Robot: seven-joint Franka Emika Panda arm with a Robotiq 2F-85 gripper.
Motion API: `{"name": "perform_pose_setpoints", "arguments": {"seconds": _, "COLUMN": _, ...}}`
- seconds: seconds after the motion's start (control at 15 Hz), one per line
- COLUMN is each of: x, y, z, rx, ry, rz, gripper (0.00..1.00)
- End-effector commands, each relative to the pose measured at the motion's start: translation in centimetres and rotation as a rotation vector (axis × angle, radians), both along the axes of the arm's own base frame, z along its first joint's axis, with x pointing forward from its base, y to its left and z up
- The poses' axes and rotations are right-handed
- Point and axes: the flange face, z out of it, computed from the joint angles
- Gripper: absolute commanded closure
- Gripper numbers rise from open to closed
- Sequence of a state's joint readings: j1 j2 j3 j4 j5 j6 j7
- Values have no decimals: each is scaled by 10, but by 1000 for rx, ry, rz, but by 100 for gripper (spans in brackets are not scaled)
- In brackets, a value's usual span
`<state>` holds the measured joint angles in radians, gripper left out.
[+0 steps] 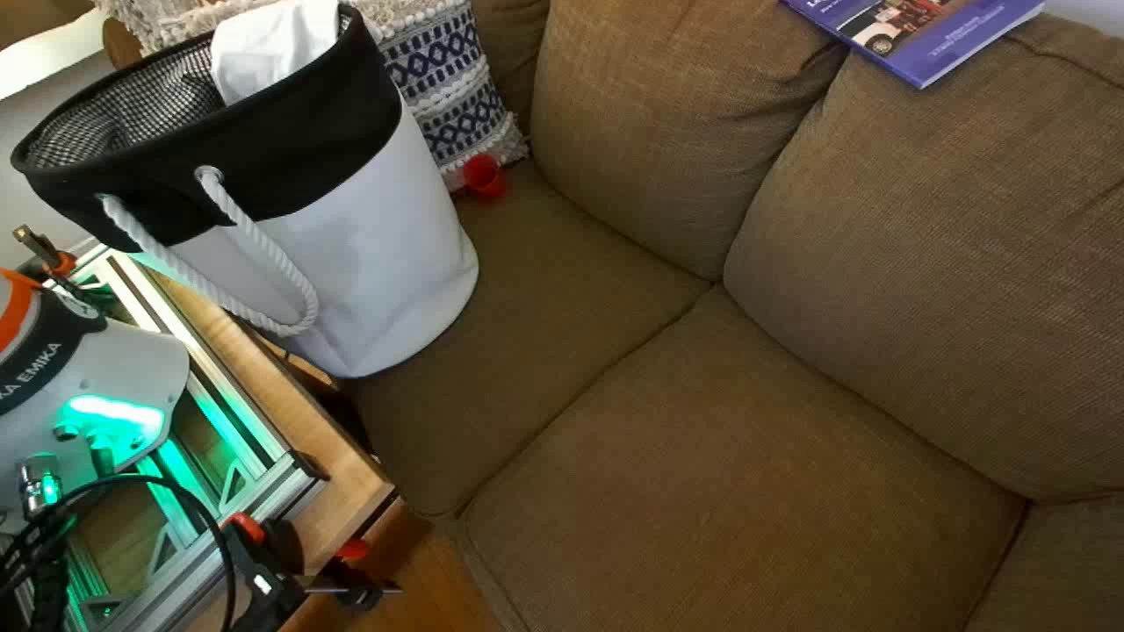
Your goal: Move the laundry bag to the right on the couch
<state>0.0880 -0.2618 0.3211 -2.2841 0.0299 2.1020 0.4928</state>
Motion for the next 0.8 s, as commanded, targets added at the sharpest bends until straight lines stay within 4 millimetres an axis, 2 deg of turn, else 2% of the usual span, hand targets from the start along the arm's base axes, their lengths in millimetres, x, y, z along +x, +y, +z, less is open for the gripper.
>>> {"name": "perform_pose_setpoints", "arguments": {"seconds": 0.0, "x": 0, "y": 0, "z": 0, "rx": 0, "ry": 1, "rz": 0, "gripper": 0}}
{"name": "perform_pose_setpoints", "arguments": {"seconds": 0.4, "x": 0, "y": 0, "z": 0, "rx": 0, "ry": 1, "rz": 0, "gripper": 0}}
{"name": "perform_pose_setpoints", "arguments": {"seconds": 0.53, "x": 1, "y": -5, "z": -8, "rx": 6, "ry": 32, "rz": 18, "gripper": 0}}
{"name": "perform_pose_setpoints", "arguments": {"seconds": 0.73, "x": 3, "y": -54, "z": -14, "rx": 76, "ry": 95, "rz": 110, "gripper": 0}}
